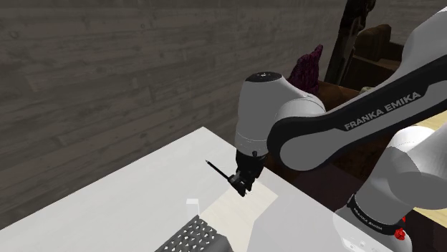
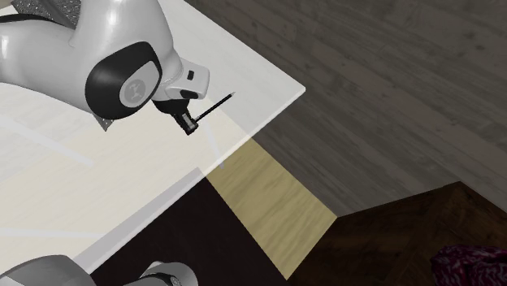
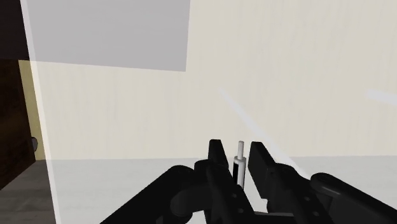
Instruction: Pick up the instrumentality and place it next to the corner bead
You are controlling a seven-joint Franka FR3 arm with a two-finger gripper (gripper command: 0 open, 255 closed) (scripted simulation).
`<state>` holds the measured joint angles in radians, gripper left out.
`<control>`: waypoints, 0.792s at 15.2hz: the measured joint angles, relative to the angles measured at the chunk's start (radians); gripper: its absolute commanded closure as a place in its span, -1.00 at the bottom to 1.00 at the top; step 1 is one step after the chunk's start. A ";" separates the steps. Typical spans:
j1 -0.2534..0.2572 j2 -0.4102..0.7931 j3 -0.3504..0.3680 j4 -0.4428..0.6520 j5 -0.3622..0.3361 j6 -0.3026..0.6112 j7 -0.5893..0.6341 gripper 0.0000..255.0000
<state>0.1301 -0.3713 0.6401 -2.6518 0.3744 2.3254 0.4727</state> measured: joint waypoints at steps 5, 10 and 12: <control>0.007 -0.008 -0.001 0.008 0.004 -0.016 0.001 1.00; 0.015 -0.058 -0.024 0.037 0.006 -0.096 -0.004 1.00; 0.017 -0.078 -0.034 0.050 0.005 -0.128 -0.006 1.00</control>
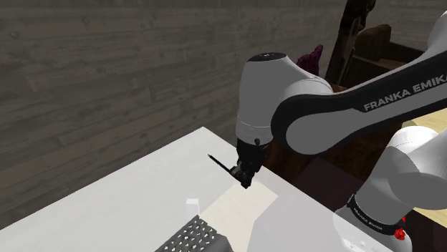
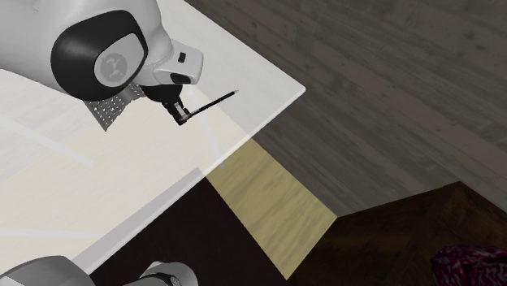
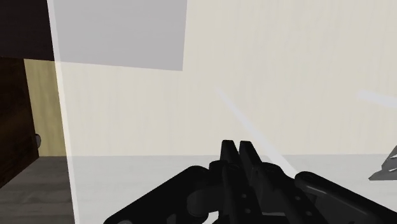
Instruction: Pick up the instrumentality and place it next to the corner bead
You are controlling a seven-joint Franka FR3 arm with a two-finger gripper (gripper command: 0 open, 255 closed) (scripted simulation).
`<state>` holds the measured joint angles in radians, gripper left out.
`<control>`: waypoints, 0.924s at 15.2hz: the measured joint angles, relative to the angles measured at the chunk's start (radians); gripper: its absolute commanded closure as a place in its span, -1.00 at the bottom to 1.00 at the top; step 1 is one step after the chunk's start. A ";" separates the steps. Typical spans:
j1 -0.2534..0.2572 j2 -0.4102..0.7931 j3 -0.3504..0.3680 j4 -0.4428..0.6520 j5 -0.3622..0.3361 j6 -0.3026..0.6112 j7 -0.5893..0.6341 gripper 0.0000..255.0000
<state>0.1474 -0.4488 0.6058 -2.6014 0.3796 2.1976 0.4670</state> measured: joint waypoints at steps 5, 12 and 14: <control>0.005 -0.043 -0.021 0.038 -0.004 -0.080 0.003 1.00; 0.005 -0.087 -0.054 0.103 -0.017 -0.189 0.004 1.00; 0.004 -0.098 -0.064 0.123 -0.022 -0.220 0.003 1.00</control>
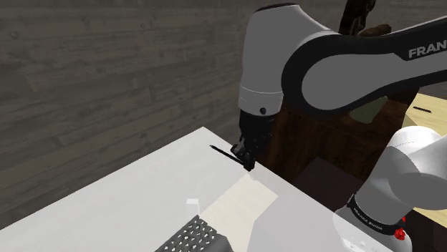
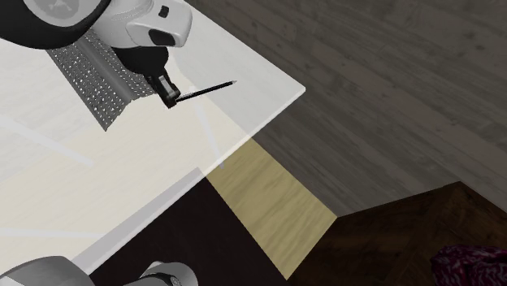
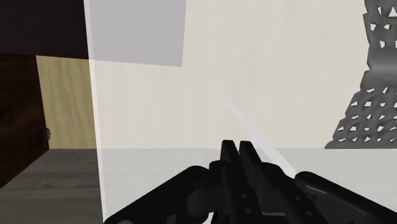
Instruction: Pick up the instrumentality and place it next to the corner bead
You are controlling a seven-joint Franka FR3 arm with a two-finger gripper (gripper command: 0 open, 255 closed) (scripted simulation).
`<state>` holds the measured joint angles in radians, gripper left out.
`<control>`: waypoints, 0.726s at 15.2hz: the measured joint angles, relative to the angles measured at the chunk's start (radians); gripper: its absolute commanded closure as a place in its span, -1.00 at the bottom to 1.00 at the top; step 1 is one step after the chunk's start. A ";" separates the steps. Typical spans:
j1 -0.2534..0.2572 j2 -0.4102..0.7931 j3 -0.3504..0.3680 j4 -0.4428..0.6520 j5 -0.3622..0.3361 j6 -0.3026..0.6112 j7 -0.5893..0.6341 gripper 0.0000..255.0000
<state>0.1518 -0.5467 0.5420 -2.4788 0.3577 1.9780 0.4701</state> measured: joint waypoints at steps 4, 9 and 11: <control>-0.020 0.078 0.042 0.088 -0.024 -0.002 0.049 1.00; -0.064 0.276 0.148 0.257 -0.111 0.031 0.173 1.00; -0.077 0.378 0.198 0.336 -0.172 0.045 0.245 1.00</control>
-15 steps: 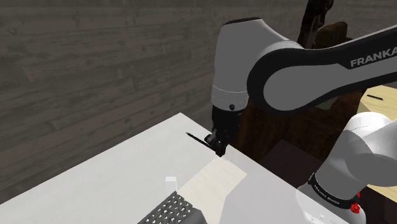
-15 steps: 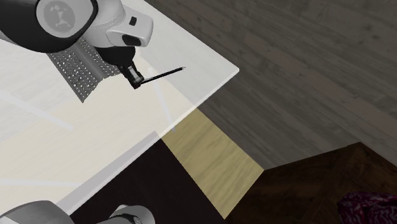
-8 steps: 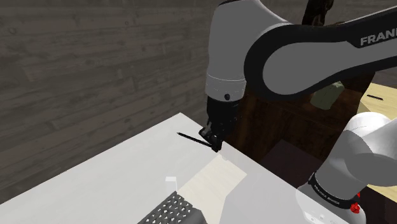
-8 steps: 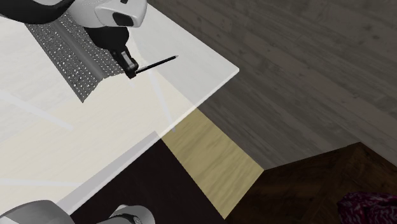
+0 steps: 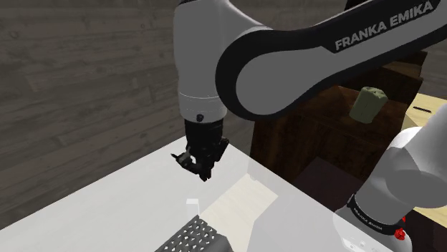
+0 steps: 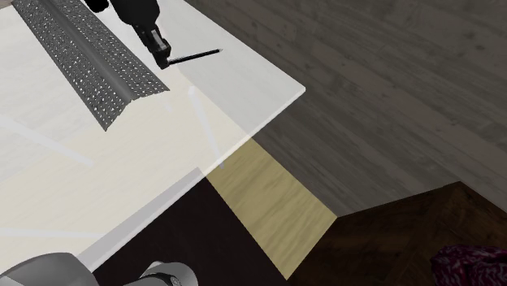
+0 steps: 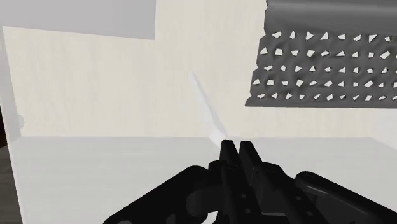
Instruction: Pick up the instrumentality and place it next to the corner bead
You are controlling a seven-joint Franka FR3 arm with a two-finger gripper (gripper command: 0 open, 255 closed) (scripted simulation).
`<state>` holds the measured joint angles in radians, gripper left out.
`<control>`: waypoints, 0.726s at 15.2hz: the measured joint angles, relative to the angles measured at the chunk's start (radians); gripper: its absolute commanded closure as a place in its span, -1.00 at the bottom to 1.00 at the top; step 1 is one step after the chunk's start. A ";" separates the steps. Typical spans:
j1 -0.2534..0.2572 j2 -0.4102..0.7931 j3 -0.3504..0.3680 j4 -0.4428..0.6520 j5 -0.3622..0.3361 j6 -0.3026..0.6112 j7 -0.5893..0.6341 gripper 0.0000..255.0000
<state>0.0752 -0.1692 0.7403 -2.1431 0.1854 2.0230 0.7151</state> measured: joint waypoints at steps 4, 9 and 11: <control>0.008 0.200 0.063 0.179 -0.151 -0.021 0.144 1.00; 0.119 0.465 0.065 0.429 -0.356 -0.083 0.306 1.00; 0.188 0.571 0.044 0.562 -0.425 -0.132 0.347 1.00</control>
<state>0.2630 0.4023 0.7840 -1.5811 -0.2393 1.8907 1.0621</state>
